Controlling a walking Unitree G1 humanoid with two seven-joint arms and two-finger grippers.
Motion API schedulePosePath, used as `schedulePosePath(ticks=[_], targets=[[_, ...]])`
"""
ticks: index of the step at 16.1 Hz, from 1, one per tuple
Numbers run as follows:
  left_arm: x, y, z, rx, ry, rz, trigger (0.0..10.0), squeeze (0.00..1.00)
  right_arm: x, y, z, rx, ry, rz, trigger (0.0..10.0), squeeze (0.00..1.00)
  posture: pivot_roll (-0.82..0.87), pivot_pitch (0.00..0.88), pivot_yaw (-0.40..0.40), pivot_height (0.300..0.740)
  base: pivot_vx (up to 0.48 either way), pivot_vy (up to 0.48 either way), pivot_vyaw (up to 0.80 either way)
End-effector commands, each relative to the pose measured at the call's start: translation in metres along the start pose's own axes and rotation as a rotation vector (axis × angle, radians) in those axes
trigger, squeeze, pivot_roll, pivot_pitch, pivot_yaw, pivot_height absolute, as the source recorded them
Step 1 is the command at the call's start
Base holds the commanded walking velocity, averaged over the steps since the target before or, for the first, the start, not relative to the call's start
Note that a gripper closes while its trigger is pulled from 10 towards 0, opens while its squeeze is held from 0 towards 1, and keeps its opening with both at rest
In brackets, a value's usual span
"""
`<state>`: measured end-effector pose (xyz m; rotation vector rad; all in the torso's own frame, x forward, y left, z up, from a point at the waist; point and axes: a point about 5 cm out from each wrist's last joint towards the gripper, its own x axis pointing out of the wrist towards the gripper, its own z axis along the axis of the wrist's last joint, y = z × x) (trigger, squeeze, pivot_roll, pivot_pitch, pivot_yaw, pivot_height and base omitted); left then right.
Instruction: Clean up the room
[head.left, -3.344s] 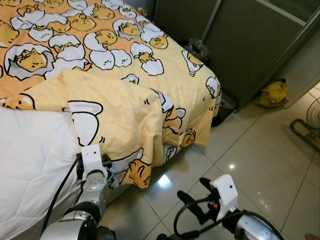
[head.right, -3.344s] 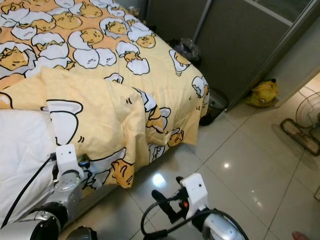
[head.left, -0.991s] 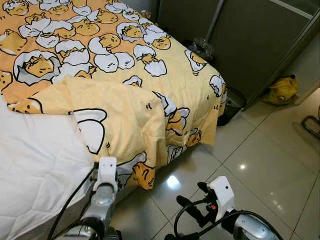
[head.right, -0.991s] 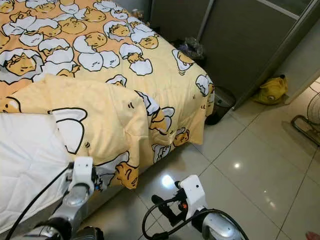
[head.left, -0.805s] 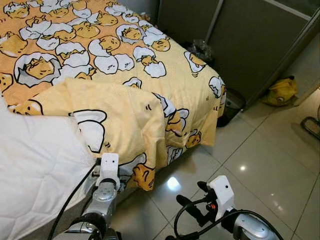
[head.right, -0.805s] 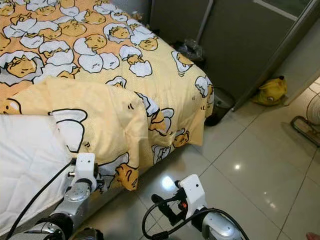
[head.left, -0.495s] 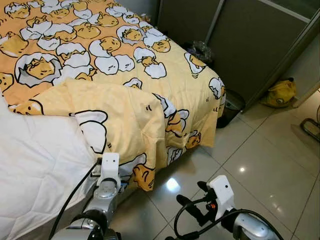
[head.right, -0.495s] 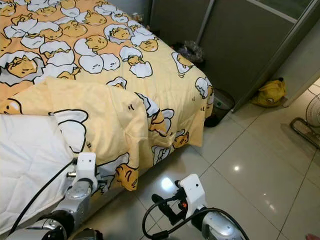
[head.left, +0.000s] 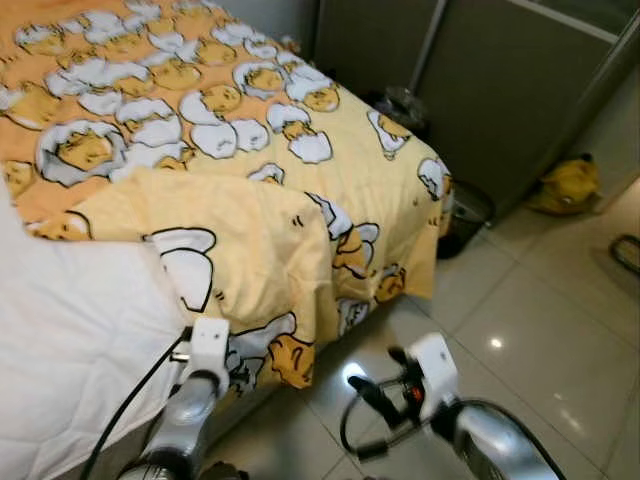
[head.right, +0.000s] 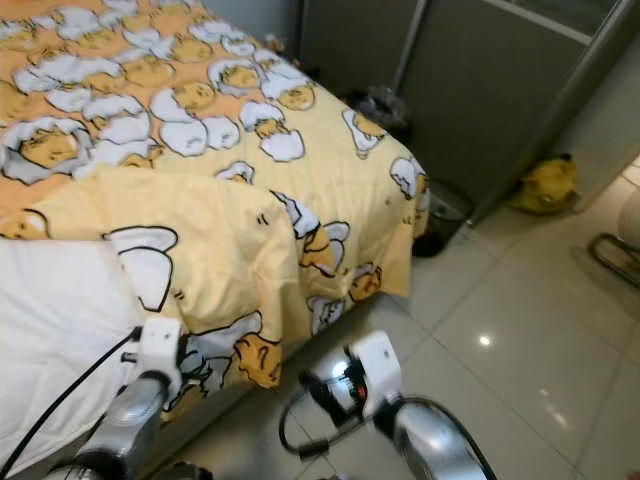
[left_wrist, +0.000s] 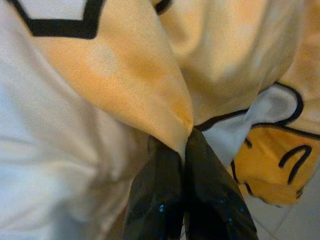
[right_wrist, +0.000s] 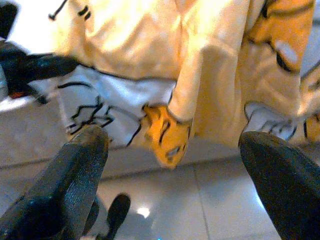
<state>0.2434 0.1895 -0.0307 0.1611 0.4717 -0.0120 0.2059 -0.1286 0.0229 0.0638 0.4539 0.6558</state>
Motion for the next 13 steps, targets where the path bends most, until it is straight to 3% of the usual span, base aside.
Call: schedulePosePath(ticks=[1, 2, 4, 7, 11, 13], targets=[[-0.001, 0.000, 0.012, 0.020, -0.087, -0.031, 4.7, 0.00, 0.000, -0.010, 0.004, -0.005, -0.024, -0.048, 10.0, 0.00, 0.00, 0.000, -0.061, 0.740, 0.000, 0.000, 0.00], [-0.002, 0.001, 0.018, -0.005, -0.129, -0.034, 10.0, 0.00, 0.004, -0.015, 0.010, -0.003, -0.051, -0.066, 10.0, 0.00, 0.02, 0.000, -0.047, 0.740, 0.000, 0.000, 0.00], [0.003, -0.007, 0.050, -0.021, -0.253, -0.082, 10.0, 0.00, 0.007, -0.037, 0.024, 0.076, -0.133, -0.172, 10.0, 0.00, 0.04, 0.000, -0.039, 0.740, 0.000, 0.000, 0.00], [0.006, -0.019, 0.083, -0.013, -0.353, -0.141, 10.0, 0.00, 0.011, -0.046, 0.026, 0.074, -0.148, -0.197, 10.0, 0.00, 0.05, 0.000, -0.025, 0.740, 0.000, 0.000, 0.00], [0.004, -0.024, 0.081, -0.054, -0.316, -0.154, 10.0, 0.00, 0.019, -0.045, 0.030, 0.060, -0.161, -0.180, 10.0, 0.00, 0.04, 0.000, -0.023, 0.740, -0.345, 0.000, 0.00], [0.003, -0.024, 0.079, -0.049, -0.299, -0.145, 10.0, 0.00, 0.019, -0.045, 0.028, 0.058, -0.161, -0.178, 10.0, 0.00, 0.04, 0.000, -0.024, 0.740, 0.000, 0.000, 0.00]])
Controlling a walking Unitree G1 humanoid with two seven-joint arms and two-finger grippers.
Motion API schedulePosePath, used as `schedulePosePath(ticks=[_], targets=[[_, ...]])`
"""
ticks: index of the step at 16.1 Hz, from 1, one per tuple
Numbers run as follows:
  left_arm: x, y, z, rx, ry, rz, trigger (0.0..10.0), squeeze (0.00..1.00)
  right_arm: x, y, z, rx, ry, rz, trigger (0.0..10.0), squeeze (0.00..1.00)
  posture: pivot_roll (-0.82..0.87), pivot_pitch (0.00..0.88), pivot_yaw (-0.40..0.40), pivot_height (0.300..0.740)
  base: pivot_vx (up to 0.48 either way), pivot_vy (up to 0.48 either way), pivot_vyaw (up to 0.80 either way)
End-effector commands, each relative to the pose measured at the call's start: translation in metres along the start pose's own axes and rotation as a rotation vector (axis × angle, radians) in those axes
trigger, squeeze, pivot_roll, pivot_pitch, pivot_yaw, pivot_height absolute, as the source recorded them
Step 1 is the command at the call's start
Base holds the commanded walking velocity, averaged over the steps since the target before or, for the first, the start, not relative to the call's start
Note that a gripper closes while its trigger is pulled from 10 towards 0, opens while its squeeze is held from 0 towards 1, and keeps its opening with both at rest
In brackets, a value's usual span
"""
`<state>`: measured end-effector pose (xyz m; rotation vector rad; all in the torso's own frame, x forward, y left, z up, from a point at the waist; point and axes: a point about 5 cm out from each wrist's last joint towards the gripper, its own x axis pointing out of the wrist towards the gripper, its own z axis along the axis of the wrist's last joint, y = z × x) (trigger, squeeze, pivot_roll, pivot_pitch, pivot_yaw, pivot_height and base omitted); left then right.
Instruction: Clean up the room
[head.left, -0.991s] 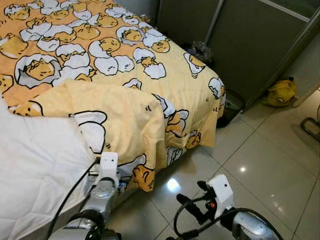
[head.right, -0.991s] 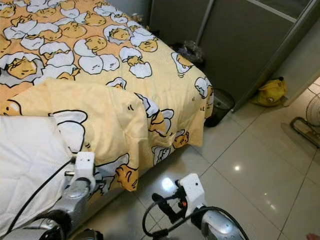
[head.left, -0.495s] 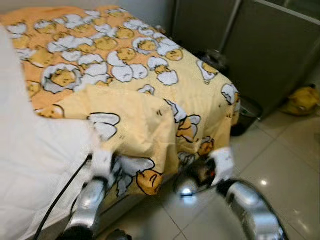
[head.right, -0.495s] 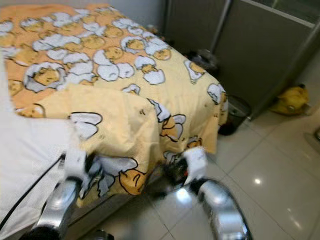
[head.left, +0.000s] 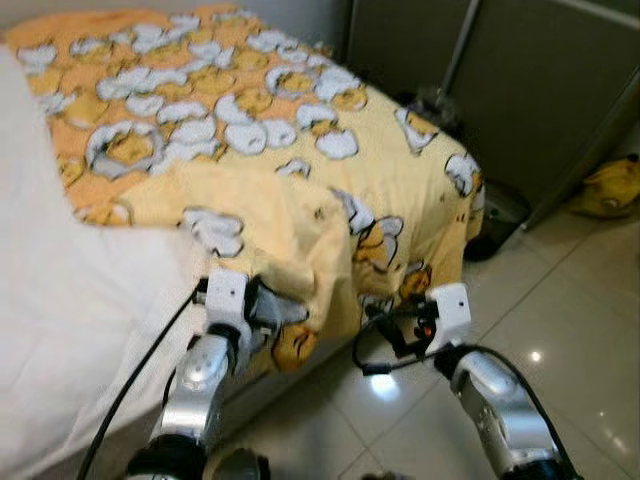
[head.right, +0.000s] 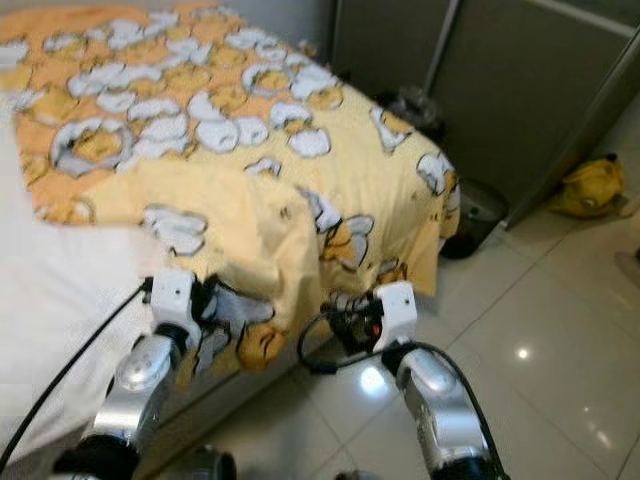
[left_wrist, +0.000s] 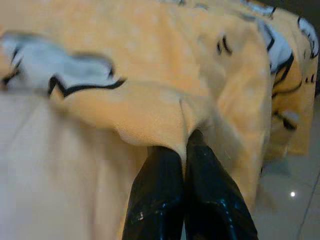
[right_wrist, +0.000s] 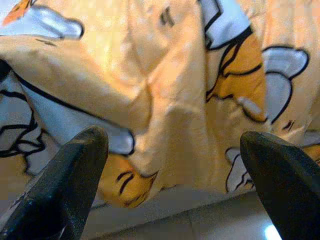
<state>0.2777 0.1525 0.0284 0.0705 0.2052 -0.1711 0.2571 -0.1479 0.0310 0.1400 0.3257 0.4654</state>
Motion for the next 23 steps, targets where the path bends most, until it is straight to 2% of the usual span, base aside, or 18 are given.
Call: schedulePosePath(ticks=[1, 4, 6, 7, 8, 10, 12, 13, 15, 17, 19, 21, 23], targets=[[0.000, -0.003, 0.002, 0.033, 0.006, -0.025, 10.0, 0.00, -0.002, -0.003, 0.000, -0.013, -0.004, -0.003, 10.0, 0.00, 0.04, 0.000, -0.025, 0.740, 0.000, 0.000, 0.00], [-0.004, -0.015, -0.013, 0.026, 0.074, -0.110, 10.0, 0.00, -0.003, -0.002, 0.000, -0.017, 0.001, 0.012, 10.0, 0.00, 0.03, 0.000, -0.030, 0.740, 0.000, 0.000, 0.00], [-0.007, -0.036, -0.018, 0.030, 0.119, -0.331, 10.0, 0.00, -0.004, -0.003, 0.001, -0.025, 0.010, 0.034, 10.0, 0.00, 0.04, 0.000, -0.039, 0.740, 0.000, 0.000, 0.00], [-0.011, -0.058, -0.015, 0.049, 0.122, -0.551, 10.0, 0.00, -0.004, -0.004, 0.000, -0.034, 0.027, 0.060, 10.0, 0.00, 0.04, 0.000, -0.045, 0.740, 0.000, 0.000, 0.00], [-0.014, -0.071, -0.014, 0.079, 0.143, -0.697, 10.0, 0.00, -0.004, -0.003, 0.000, -0.040, 0.041, 0.085, 10.0, 0.00, 0.03, 0.000, -0.045, 0.740, 0.000, 0.000, 0.00], [-0.019, -0.083, -0.020, 0.084, 0.209, -0.835, 10.0, 0.00, -0.005, -0.005, 0.000, -0.049, 0.053, 0.095, 10.0, 0.00, 0.02, 0.000, -0.047, 0.740, 0.000, 0.000, 0.00], [-0.020, -0.086, -0.023, 0.115, 0.206, -0.851, 10.0, 0.00, -0.007, -0.008, 0.002, -0.057, 0.053, 0.094, 10.0, 0.00, 0.01, 0.000, -0.046, 0.740, 0.000, 0.000, 0.00], [-0.018, -0.084, -0.022, 0.132, 0.189, -0.810, 10.0, 0.00, -0.007, -0.009, 0.003, -0.061, 0.054, 0.092, 10.0, 0.00, 0.01, 0.000, -0.046, 0.740, 0.000, 0.000, 0.00], [-0.009, -0.073, -0.017, 0.087, 0.148, -0.662, 10.0, 0.00, -0.008, -0.010, 0.002, -0.059, 0.055, 0.090, 10.0, 0.00, 0.01, 0.000, -0.044, 0.740, 0.000, 0.000, 0.00], [-0.010, -0.066, -0.016, 0.071, 0.132, -0.607, 10.0, 0.00, -0.009, -0.009, -0.001, -0.054, 0.059, 0.087, 10.0, 0.00, 0.02, 0.000, -0.044, 0.740, 0.000, 0.000, 0.00], [-0.020, -0.061, -0.027, 0.067, 0.165, -0.620, 10.0, 0.00, -0.010, -0.006, -0.006, -0.046, 0.070, 0.090, 10.0, 0.00, 0.02, 0.000, -0.045, 0.740, 0.000, 0.000, 0.00], [-0.027, -0.052, -0.039, 0.125, 0.201, -0.613, 10.0, 0.00, -0.010, -0.006, -0.008, -0.044, 0.075, 0.091, 10.0, 0.00, 0.03, 0.000, -0.045, 0.740, 0.000, 0.000, 0.00], [-0.039, -0.047, -0.062, 0.190, 0.327, -0.682, 10.0, 0.00, -0.010, -0.006, -0.009, -0.046, 0.079, 0.091, 10.0, 0.00, 0.03, 0.000, -0.050, 0.740, 0.000, 0.000, 0.00]])
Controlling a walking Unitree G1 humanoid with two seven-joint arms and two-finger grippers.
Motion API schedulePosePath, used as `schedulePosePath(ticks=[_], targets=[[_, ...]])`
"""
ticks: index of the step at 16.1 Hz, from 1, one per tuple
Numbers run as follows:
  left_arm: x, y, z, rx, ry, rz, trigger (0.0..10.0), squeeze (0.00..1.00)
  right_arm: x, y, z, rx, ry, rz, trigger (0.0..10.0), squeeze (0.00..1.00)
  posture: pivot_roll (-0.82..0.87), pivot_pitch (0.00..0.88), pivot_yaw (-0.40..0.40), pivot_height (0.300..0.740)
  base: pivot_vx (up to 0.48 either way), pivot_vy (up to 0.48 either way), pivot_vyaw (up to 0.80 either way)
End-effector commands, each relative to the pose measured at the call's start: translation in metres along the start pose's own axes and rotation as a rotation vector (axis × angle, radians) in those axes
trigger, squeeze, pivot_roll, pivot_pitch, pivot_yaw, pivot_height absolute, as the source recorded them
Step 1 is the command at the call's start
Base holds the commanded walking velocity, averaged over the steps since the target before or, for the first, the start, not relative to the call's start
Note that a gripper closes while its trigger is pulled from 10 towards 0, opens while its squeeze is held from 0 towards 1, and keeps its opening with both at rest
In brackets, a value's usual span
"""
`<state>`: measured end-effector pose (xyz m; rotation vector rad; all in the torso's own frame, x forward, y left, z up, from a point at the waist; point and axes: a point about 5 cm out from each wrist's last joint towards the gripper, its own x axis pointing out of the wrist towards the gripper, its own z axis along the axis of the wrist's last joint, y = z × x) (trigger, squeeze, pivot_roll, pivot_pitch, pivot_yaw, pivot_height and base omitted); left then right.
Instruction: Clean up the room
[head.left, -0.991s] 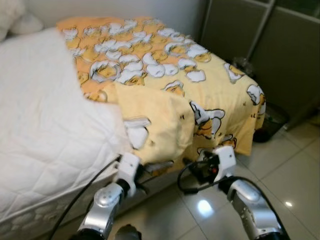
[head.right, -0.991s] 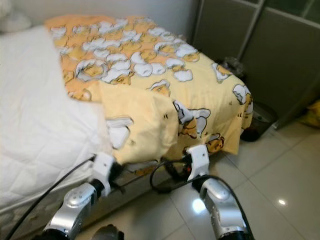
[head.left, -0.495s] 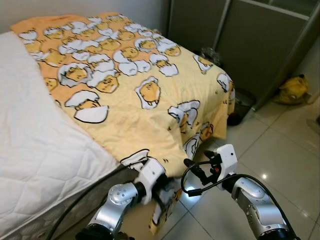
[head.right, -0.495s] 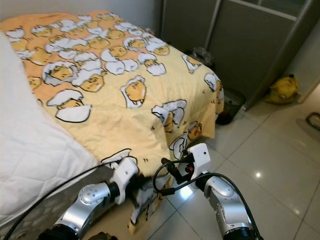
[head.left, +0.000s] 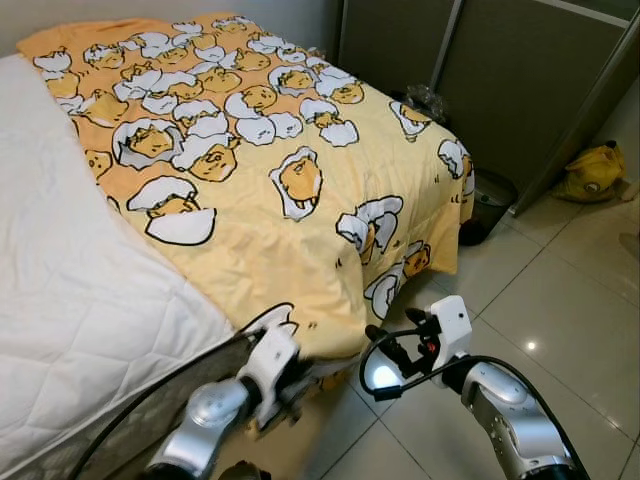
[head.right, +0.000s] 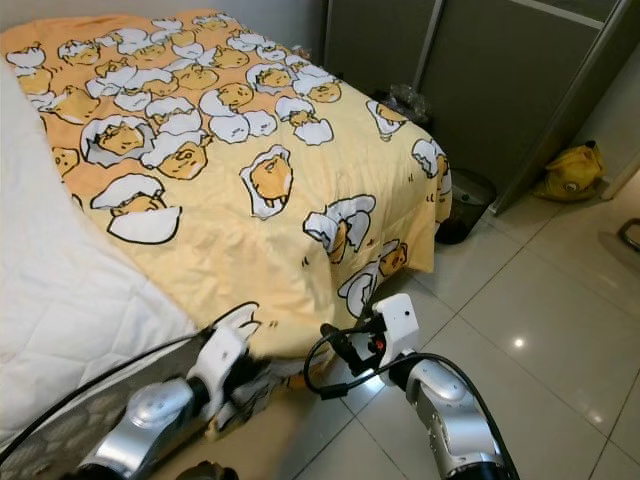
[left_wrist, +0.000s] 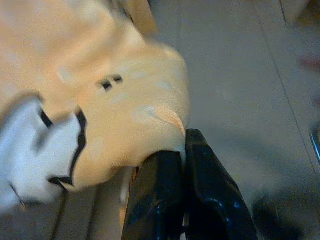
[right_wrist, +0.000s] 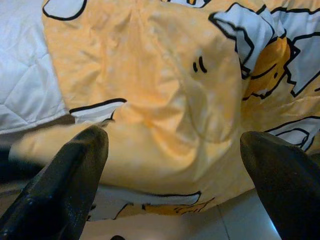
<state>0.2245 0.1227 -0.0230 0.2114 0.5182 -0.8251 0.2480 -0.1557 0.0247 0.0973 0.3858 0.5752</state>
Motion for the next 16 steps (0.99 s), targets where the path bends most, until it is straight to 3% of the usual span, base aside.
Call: schedulePosePath(ticks=[1, 5, 8, 9, 11, 13, 15, 16], targets=[[0.003, -0.008, -0.008, 0.033, 0.047, -0.036, 10.0, 0.00, -0.001, -0.002, -0.002, -0.007, 0.006, -0.008, 10.0, 0.00, 0.03, 0.000, -0.052, 0.740, 0.000, 0.000, 0.00], [0.006, 0.001, -0.008, 0.082, 0.046, 0.074, 10.0, 0.00, -0.001, -0.002, -0.002, -0.014, 0.009, -0.016, 10.0, 0.00, 0.03, 0.000, -0.053, 0.740, 0.000, 0.000, 0.00], [0.000, 0.008, -0.017, 0.188, 0.102, 0.099, 10.0, 0.00, -0.001, -0.002, -0.006, -0.012, 0.014, -0.027, 10.0, 0.00, 0.02, 0.000, -0.048, 0.740, 0.000, 0.000, 0.00], [-0.007, 0.012, -0.032, 0.307, 0.202, 0.119, 10.0, 0.00, 0.000, -0.001, -0.007, -0.010, 0.017, -0.025, 10.0, 0.00, 0.01, 0.000, -0.043, 0.740, 0.000, 0.000, 0.00], [-0.017, 0.017, -0.046, 0.377, 0.272, 0.141, 10.0, 0.00, 0.000, 0.001, -0.010, -0.010, 0.022, -0.027, 10.0, 0.00, 0.01, 0.000, -0.041, 0.740, 0.000, 0.000, 0.00], [-0.017, 0.018, -0.044, 0.431, 0.272, 0.144, 10.0, 0.00, 0.000, 0.001, -0.010, -0.011, 0.022, -0.028, 10.0, 0.00, 0.01, 0.000, -0.041, 0.740, 0.000, 0.000, 0.00], [-0.016, 0.020, -0.041, 0.409, 0.241, 0.181, 10.0, 0.00, 0.001, 0.001, -0.011, -0.012, 0.023, -0.029, 10.0, 0.00, 0.01, 0.000, -0.042, 0.740, 0.000, 0.000, 0.00], [-0.014, 0.023, -0.037, 0.333, 0.210, 0.225, 10.0, 0.00, 0.001, 0.001, -0.011, -0.011, 0.024, -0.030, 10.0, 0.00, 0.01, 0.000, -0.040, 0.740, 0.000, 0.000, 0.00]])
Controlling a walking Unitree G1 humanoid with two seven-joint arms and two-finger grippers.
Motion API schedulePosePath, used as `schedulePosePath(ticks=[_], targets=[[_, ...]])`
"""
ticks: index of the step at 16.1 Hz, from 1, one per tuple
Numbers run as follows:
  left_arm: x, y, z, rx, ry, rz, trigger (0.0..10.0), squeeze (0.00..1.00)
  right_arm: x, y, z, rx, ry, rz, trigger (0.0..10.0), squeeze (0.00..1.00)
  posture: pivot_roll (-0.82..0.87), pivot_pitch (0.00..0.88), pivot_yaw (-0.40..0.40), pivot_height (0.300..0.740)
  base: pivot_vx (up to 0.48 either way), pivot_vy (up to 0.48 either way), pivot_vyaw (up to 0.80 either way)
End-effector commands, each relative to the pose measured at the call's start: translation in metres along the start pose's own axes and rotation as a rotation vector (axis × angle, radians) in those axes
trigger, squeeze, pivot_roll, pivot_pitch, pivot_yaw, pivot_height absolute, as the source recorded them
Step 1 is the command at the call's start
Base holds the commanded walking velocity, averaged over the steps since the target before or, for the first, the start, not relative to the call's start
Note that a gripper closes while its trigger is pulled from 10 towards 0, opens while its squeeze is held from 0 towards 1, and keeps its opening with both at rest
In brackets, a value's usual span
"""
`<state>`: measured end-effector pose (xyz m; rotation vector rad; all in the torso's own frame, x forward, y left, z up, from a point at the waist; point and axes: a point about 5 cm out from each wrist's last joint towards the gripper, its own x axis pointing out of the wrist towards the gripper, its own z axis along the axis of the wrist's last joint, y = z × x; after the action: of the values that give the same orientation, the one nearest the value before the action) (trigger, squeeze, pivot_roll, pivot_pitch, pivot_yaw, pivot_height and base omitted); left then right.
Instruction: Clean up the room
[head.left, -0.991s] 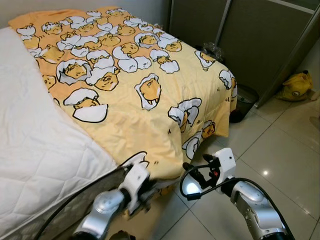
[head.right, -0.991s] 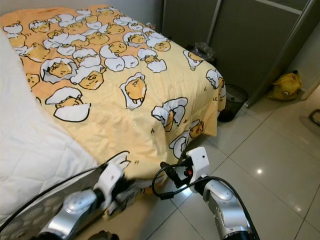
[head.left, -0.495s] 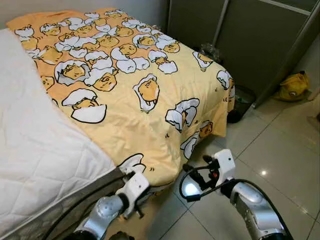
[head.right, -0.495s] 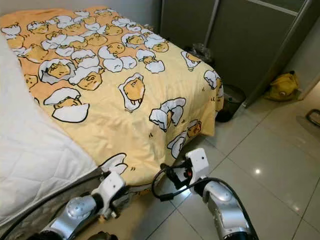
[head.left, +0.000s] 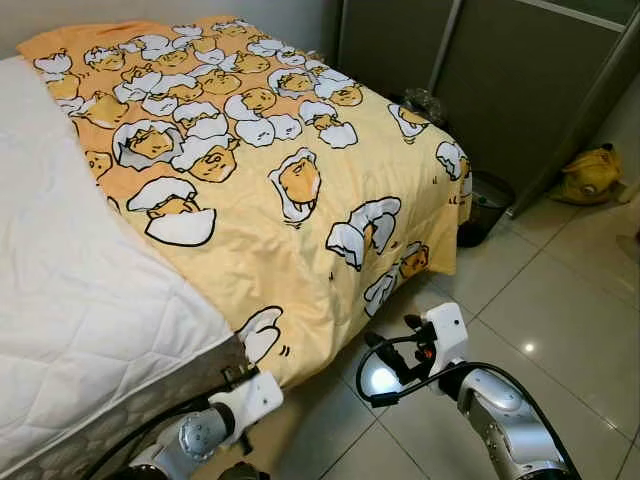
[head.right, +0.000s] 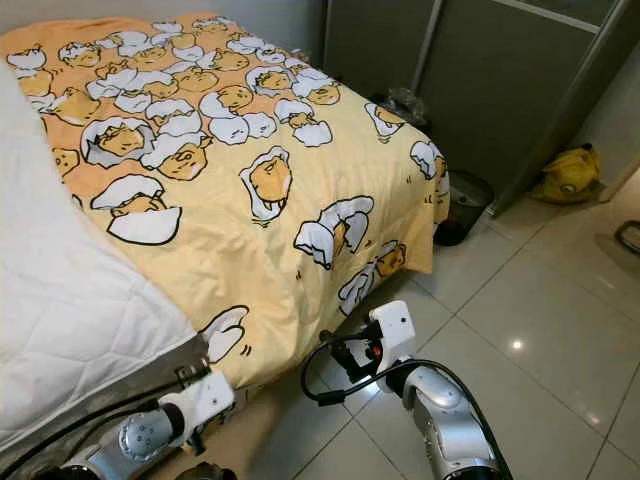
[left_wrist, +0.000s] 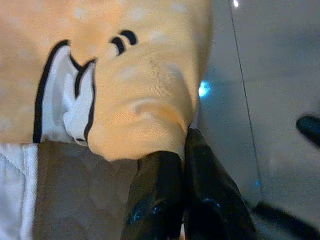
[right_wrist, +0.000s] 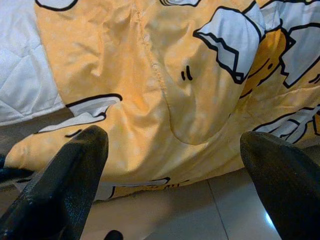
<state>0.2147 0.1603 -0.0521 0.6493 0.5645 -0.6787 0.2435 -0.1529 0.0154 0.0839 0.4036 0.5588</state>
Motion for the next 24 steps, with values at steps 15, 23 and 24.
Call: schedulePosePath(ticks=[15, 23, 24], targets=[[-0.005, 0.092, 0.074, -0.645, -0.422, 0.426, 10.0, 0.00, 0.004, -0.021, 0.050, -0.010, -0.263, -0.257, 10.0, 0.00, 0.05, 0.000, -0.039, 0.740, 0.000, 0.000, 0.00], [-0.011, 0.102, 0.094, -0.619, -0.429, 0.674, 10.0, 0.00, 0.018, -0.016, 0.060, -0.012, -0.295, -0.275, 10.0, 0.00, 0.05, 0.000, -0.032, 0.740, 0.000, -0.289, 0.52], [-0.011, 0.102, 0.092, -0.596, -0.399, 0.688, 10.0, 0.00, 0.018, -0.016, 0.058, -0.010, -0.291, -0.276, 10.0, 0.00, 0.05, 0.000, -0.033, 0.740, 0.000, 0.000, 0.49]])
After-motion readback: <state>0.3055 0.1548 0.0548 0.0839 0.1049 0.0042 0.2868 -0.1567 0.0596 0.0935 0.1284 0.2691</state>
